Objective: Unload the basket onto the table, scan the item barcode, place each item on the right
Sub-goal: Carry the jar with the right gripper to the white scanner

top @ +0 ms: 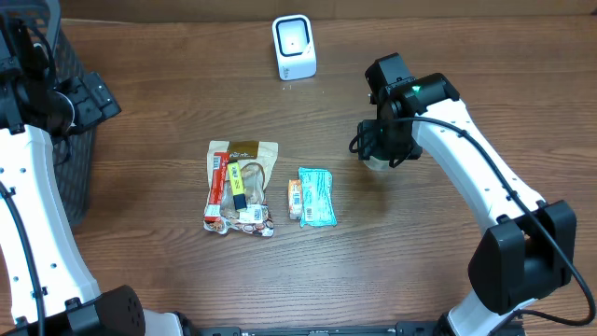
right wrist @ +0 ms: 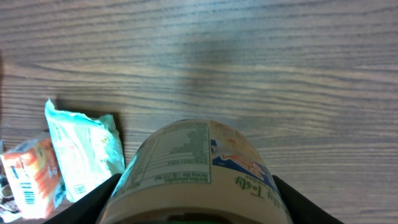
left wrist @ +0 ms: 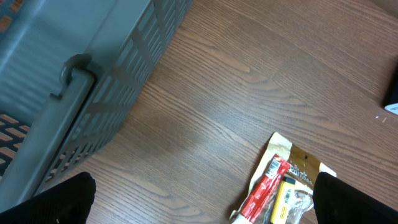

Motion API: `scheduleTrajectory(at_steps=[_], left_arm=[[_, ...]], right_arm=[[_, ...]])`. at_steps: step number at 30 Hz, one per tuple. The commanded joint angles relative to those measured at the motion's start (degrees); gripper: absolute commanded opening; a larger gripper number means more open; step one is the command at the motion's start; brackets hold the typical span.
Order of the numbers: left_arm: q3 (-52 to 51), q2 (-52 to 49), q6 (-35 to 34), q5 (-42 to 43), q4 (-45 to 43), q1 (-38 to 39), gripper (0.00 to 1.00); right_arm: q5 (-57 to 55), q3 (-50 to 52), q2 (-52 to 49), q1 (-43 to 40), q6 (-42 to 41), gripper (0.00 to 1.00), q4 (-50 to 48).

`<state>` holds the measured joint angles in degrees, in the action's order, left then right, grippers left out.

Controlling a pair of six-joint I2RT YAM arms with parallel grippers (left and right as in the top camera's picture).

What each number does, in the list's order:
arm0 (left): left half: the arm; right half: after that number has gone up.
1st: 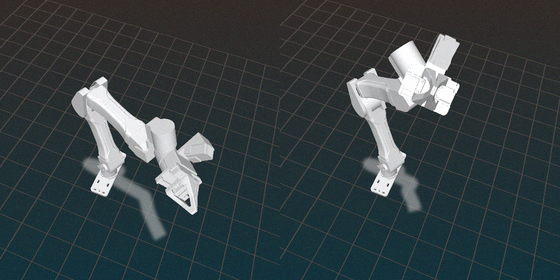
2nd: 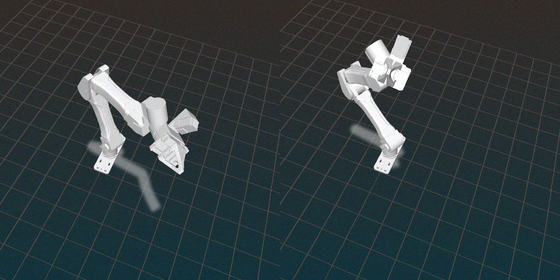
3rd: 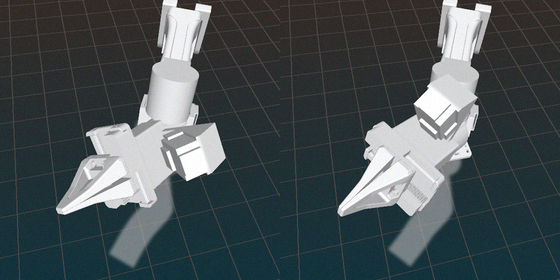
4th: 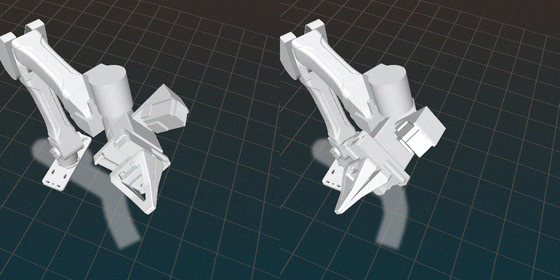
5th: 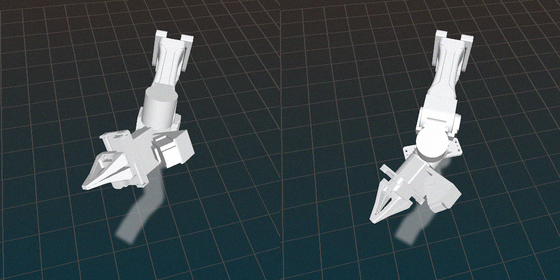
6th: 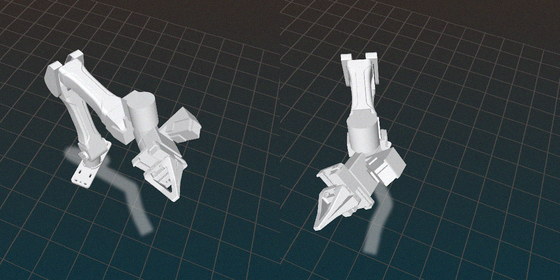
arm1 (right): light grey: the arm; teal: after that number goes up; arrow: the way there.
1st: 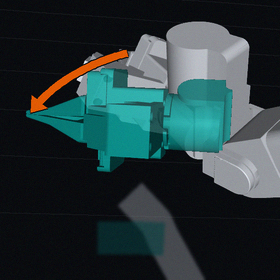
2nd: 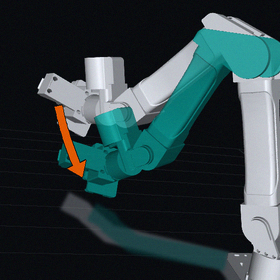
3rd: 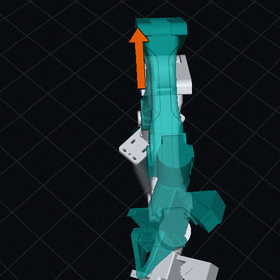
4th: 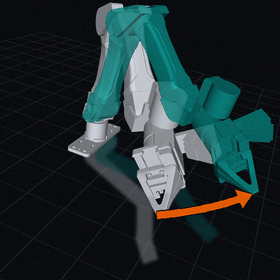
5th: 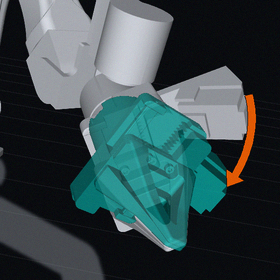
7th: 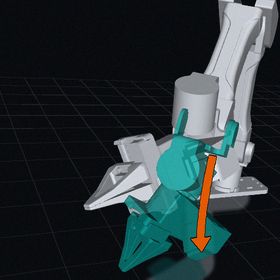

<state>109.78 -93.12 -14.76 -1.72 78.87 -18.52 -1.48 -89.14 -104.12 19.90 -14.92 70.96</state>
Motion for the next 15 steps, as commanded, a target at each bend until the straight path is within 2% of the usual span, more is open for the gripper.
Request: scheduleTrajectory(at_steps=[1, 7, 10, 15], left_arm=[[0.96, 0.33, 0.44, 0.22, 0.00, -0.11, 1.00], [0.96, 0.33, 0.46, 0.22, 0.02, -0.11, 1.00], [0.96, 0.33, 0.46, 0.24, 0.00, -0.11, 1.00], [0.96, 0.33, 0.44, 0.22, 0.00, -0.11, 1.00]], right_arm=[[-0.33, -1.25, 0.39, -0.04, 0.20, 0.29, 0.48], [-0.17, -1.33, 0.39, -0.04, 0.26, 0.22, 0.74], [3.08, -2.51, 0.39, -0.04, 4.70, 0.17, 0.81], [4.63, -9.53, 0.39, -0.04, 6.75, 0.15, 4.85]])
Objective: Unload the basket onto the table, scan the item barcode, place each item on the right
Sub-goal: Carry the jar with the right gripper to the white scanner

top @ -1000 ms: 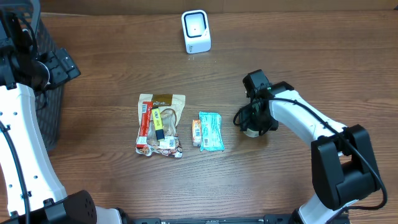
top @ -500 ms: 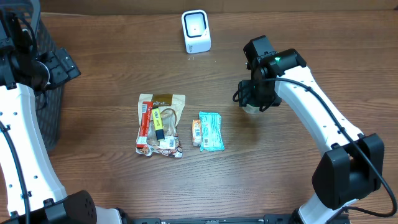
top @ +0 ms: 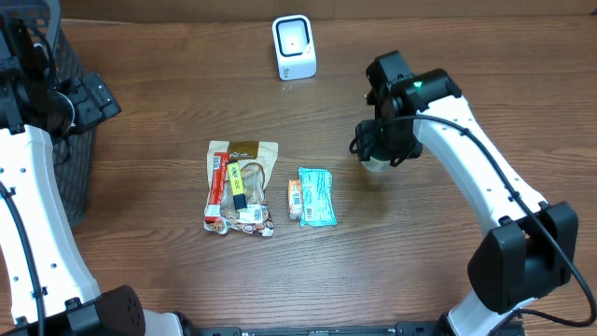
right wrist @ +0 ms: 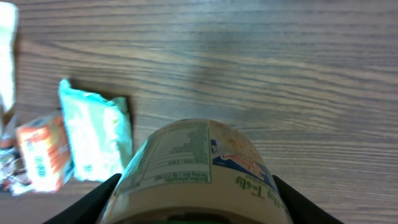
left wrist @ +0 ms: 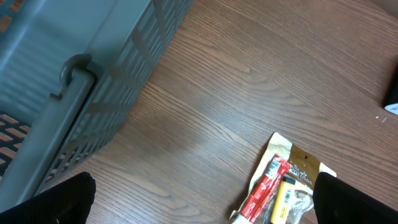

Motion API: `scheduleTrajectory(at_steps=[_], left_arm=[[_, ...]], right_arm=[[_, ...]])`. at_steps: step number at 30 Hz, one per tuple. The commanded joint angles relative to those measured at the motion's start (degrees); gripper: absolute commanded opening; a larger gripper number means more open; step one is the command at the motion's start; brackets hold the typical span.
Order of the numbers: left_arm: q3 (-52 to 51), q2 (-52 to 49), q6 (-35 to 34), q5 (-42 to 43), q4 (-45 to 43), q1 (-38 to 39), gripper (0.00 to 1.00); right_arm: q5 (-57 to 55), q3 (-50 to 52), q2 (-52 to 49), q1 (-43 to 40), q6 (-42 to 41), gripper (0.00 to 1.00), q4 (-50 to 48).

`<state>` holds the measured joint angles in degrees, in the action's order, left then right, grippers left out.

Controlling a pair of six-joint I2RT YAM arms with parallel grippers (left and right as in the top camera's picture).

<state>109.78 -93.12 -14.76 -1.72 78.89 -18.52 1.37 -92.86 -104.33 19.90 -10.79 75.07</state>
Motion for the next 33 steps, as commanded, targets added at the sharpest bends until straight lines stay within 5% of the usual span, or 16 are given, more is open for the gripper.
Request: scheduleTrajectory(at_steps=[1, 8, 23, 33], left_arm=[[0.96, 0.33, 0.44, 0.24, 0.00, -0.11, 1.00], [0.96, 0.33, 0.44, 0.22, 0.00, -0.11, 1.00], [0.96, 0.33, 0.46, 0.22, -0.02, -0.11, 1.00], [0.96, 0.33, 0.46, 0.22, 0.00, -0.11, 1.00]], right_arm=[[2.03, -7.67, 0.61, -0.04, 3.19, 0.15, 1.84], [7.17, -19.80, 0.61, -0.04, 3.80, 0.11, 1.11], [12.15, -20.79, -2.32, 1.09, -1.44, 0.04, -30.75], [5.01, -20.79, -14.93, 2.64, -1.42, 0.07, -51.30]])
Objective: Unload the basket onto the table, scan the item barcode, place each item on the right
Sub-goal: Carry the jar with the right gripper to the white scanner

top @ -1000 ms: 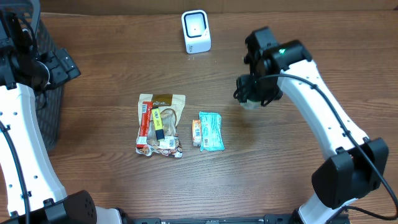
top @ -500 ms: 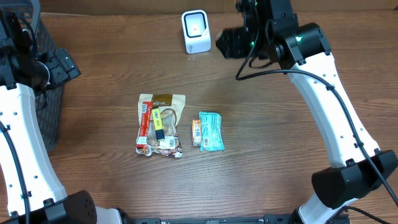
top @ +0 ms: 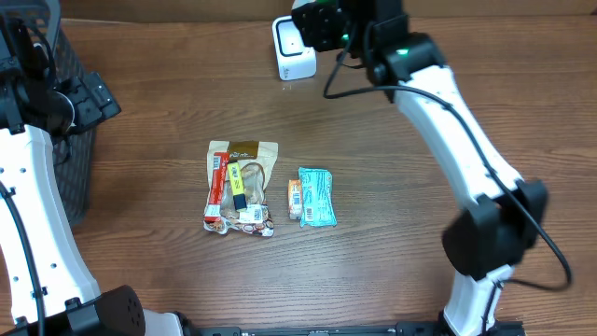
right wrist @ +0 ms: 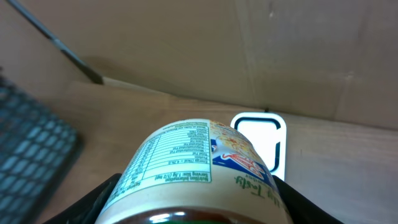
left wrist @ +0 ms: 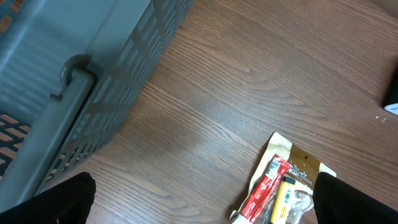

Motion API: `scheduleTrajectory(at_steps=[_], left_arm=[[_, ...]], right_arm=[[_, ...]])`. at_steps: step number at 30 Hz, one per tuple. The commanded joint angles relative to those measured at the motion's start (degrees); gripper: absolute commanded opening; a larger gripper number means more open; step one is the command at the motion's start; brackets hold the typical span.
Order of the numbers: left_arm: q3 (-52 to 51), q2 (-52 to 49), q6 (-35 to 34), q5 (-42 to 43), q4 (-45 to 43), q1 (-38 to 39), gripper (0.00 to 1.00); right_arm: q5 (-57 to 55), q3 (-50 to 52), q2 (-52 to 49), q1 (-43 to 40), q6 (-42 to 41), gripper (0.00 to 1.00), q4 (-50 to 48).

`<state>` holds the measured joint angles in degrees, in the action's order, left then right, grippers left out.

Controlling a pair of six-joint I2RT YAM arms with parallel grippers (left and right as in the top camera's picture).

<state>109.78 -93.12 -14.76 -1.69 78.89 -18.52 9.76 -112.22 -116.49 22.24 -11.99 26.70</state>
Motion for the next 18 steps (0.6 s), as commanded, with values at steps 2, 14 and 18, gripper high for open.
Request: scheduleTrajectory(at_steps=[2, 14, 18], left_arm=[[0.96, 0.33, 0.46, 0.20, 0.00, -0.11, 1.00], [0.96, 0.33, 0.44, 0.22, -0.02, -0.11, 1.00], [0.96, 0.33, 0.44, 0.20, 0.00, -0.11, 1.00]], right_arm=[[-6.36, -1.42, -5.66, 0.31, -0.42, 0.04, -6.97], [-9.31, -1.42, -18.64, 0.31, -3.69, 0.04, -35.41], [-10.56, -1.40, -21.03, 0.31, -3.74, 0.04, -40.85]])
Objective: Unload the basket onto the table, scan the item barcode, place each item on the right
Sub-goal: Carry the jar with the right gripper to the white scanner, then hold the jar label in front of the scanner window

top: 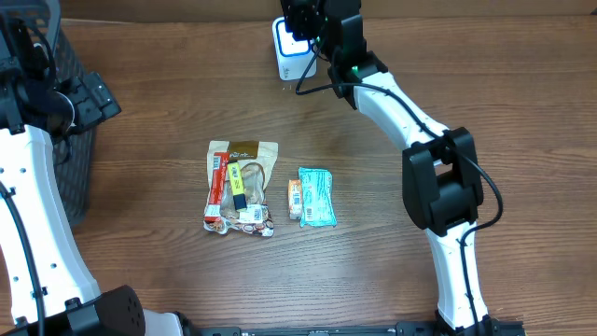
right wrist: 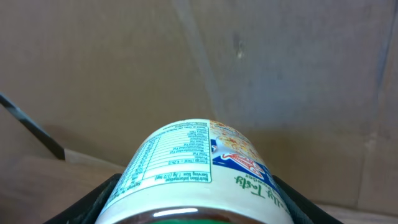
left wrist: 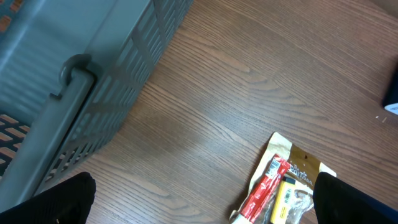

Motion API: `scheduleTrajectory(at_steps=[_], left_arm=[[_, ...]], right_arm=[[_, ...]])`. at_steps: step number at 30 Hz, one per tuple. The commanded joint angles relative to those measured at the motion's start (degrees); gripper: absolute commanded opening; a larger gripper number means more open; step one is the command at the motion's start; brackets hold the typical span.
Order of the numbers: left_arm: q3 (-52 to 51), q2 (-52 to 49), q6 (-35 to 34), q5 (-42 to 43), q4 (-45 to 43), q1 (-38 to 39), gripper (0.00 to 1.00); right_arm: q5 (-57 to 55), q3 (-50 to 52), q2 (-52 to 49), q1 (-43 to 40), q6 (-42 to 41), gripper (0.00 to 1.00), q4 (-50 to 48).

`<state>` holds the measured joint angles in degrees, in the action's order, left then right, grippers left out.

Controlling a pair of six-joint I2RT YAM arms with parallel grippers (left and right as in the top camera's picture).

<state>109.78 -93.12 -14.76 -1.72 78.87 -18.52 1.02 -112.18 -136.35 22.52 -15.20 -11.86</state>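
Observation:
My right gripper (right wrist: pixel 196 205) is shut on a jar (right wrist: pixel 196 168) with a cream nutrition label, blue and green print and a green lid. In the overhead view the right gripper (top: pixel 300 17) is raised over the white barcode scanner (top: pixel 291 58) at the table's back edge, covering its top; the jar is hidden there. The right wrist view faces a brown cardboard wall behind the jar, and the scanner is out of that view. My left gripper (left wrist: pixel 202 199) is open, high over the table's left side, with nothing between its fingers.
A clear packet with red and yellow sticks (top: pixel 240 187), a small orange pack (top: pixel 295 200) and a teal pack (top: pixel 317 197) lie mid-table. A dark grey slatted basket (left wrist: pixel 74 74) stands at the left edge. Cardboard walls back the table.
My right gripper, still holding the jar, has moved a little left and now sits over the scanner. Its camera has tilted up, so the scanner has left its view. The left arm is unchanged.
My right gripper held the jar low over the table right of the teal pack. It stayed there, shifted slightly. Then it was raised at the back edge beside the scanner, jar facing it. Now it hangs over the scanner, facing the cardboard wall.

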Motion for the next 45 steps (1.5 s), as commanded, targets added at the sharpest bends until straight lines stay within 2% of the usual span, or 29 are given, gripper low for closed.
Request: scheduleTrajectory(at_steps=[1, 6, 13, 21, 29, 45], left_arm=[[0.96, 0.33, 0.44, 0.22, 0.00, -0.11, 1.00], [0.96, 0.33, 0.44, 0.22, 0.00, -0.11, 1.00], [0.96, 0.33, 0.44, 0.22, 0.02, -0.11, 1.00], [0.96, 0.33, 0.46, 0.22, 0.02, -0.11, 1.00], [0.96, 0.33, 0.44, 0.22, 0.02, -0.11, 1.00], [0.96, 0.33, 0.44, 0.22, 0.02, -0.11, 1.00]], right_arm=[[-3.02, -1.46, -1.51, 0.04, -1.27, 0.04, -3.06], [-4.39, -1.46, -3.61, 0.46, -5.81, 0.04, -9.05], [-6.49, -1.46, -6.36, 1.53, -5.88, 0.04, -10.32], [-6.51, -1.46, -11.45, 1.57, -6.58, 0.04, -16.06], [-6.51, -1.46, -11.69, 1.57, -13.38, 0.04, -15.93], [-7.48, -1.46, -11.69, 1.57, -13.31, 0.04, -15.72]])
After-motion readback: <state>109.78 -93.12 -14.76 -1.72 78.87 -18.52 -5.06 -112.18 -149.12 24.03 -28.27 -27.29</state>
